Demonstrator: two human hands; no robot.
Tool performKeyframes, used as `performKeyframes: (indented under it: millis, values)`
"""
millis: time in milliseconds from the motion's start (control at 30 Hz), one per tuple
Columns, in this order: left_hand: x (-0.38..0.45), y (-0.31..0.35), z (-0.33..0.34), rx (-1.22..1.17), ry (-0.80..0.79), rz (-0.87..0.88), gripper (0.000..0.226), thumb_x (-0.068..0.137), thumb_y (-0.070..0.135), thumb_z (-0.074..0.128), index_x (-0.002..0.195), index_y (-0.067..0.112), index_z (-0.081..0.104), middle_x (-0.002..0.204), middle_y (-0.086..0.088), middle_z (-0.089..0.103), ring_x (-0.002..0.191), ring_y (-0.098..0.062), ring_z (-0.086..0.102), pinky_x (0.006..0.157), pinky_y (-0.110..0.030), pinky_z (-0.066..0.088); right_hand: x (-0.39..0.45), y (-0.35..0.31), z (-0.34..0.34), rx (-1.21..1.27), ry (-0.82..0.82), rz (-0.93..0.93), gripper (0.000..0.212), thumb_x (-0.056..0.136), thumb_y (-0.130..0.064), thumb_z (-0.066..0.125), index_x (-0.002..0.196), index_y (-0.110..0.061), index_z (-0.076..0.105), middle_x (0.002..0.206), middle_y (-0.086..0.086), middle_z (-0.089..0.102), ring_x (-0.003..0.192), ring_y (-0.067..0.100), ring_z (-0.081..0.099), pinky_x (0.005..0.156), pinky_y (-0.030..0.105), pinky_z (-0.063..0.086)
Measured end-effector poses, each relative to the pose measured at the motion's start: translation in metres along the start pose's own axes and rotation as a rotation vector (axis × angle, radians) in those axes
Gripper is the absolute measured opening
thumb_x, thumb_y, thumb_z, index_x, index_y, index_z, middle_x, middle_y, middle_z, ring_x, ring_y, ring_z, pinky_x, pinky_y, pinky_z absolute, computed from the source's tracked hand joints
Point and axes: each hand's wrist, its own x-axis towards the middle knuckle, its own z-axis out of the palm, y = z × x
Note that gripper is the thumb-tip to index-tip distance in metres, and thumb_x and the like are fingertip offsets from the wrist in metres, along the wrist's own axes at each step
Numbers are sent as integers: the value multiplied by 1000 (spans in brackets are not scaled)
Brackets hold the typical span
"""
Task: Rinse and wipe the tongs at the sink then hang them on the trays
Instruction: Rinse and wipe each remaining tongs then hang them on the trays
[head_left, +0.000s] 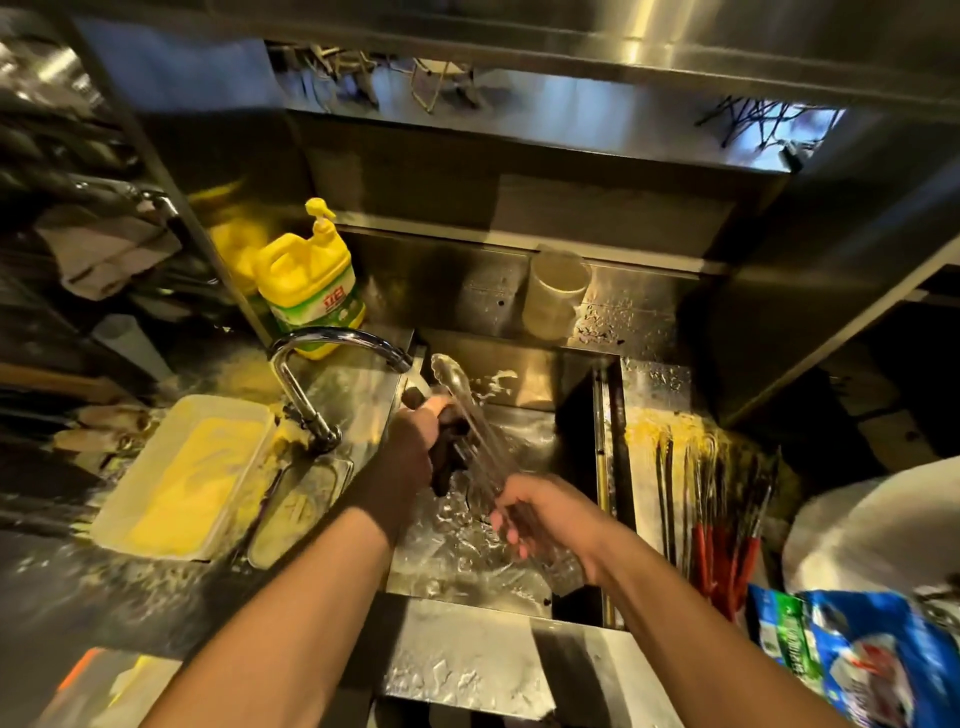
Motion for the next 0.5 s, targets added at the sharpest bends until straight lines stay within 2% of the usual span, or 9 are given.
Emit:
performKeyframes:
  millis: [67, 133, 167, 233, 300, 333, 367, 433, 500]
  values:
    - [8, 1, -1, 28, 16, -13, 30, 94, 19, 63, 114, -3, 62, 80, -20, 74, 59, -33, 69, 56, -54, 59, 2, -4, -1, -15, 0, 7, 23, 80, -30, 58, 87, -10, 68, 74, 4, 67, 57, 13, 55, 59, 29, 48]
    - [10, -4, 2, 20, 9, -36, 16, 92, 14, 64, 99, 0, 65, 57, -11, 72, 45, -27, 68, 42, -41, 57, 5, -9, 0, -41, 23, 5, 20, 87, -26, 55, 87, -10, 68, 68, -1, 68, 54, 11, 56, 58, 28, 49]
    - [12, -7, 2, 26, 15, -51, 13, 90, 13, 66, 92, 1, 67, 57, -11, 72, 45, -26, 69, 44, -37, 57, 7, -10, 2, -56, 34, 5, 20, 89, -25, 54, 86, -10, 68, 66, -2, 68, 53, 10, 56, 56, 26, 50]
    - [16, -6, 0, 26, 25, -61, 13, 91, 13, 65, 90, 1, 69, 74, -15, 74, 52, -27, 70, 52, -36, 59, 7, -9, 7, -74, 34, 11, 20, 88, -26, 54, 83, -11, 68, 63, -3, 67, 50, 10, 56, 53, 23, 50]
    - [26, -4, -3, 22, 56, -62, 19, 95, 15, 60, 106, 1, 67, 94, -19, 68, 57, -28, 64, 62, -40, 57, 7, -6, 7, -86, 12, 16, 20, 87, -27, 54, 82, -12, 67, 65, -3, 66, 51, 9, 56, 52, 22, 50]
    - [27, -4, -4, 13, 55, -66, 21, 97, 16, 58, 110, 3, 67, 97, -20, 66, 59, -28, 62, 64, -42, 57, 8, -7, 5, -87, 5, 20, 19, 87, -26, 54, 82, -12, 67, 66, -2, 66, 52, 10, 55, 53, 23, 50]
    - [27, -6, -1, 5, 34, -74, 18, 97, 16, 57, 103, 4, 69, 92, -20, 67, 56, -28, 63, 63, -43, 58, 9, -9, 3, -82, 6, 27, 19, 87, -26, 54, 82, -12, 67, 69, -1, 66, 52, 10, 55, 54, 25, 49]
    - [24, -12, 5, 44, -17, -92, 26, 96, 18, 59, 75, 7, 70, 75, -13, 67, 53, -25, 63, 56, -36, 57, 11, -14, -1, -79, 24, 31, 19, 90, -25, 53, 82, -13, 66, 72, 1, 67, 52, 10, 55, 55, 26, 48]
    - [24, -17, 8, 103, -30, -65, 21, 95, 21, 58, 76, 14, 60, 78, -7, 60, 63, -21, 59, 62, -33, 53, 13, -18, 0, -86, 34, 16, 19, 92, -22, 51, 83, -13, 65, 71, 0, 66, 51, 9, 54, 52, 24, 47]
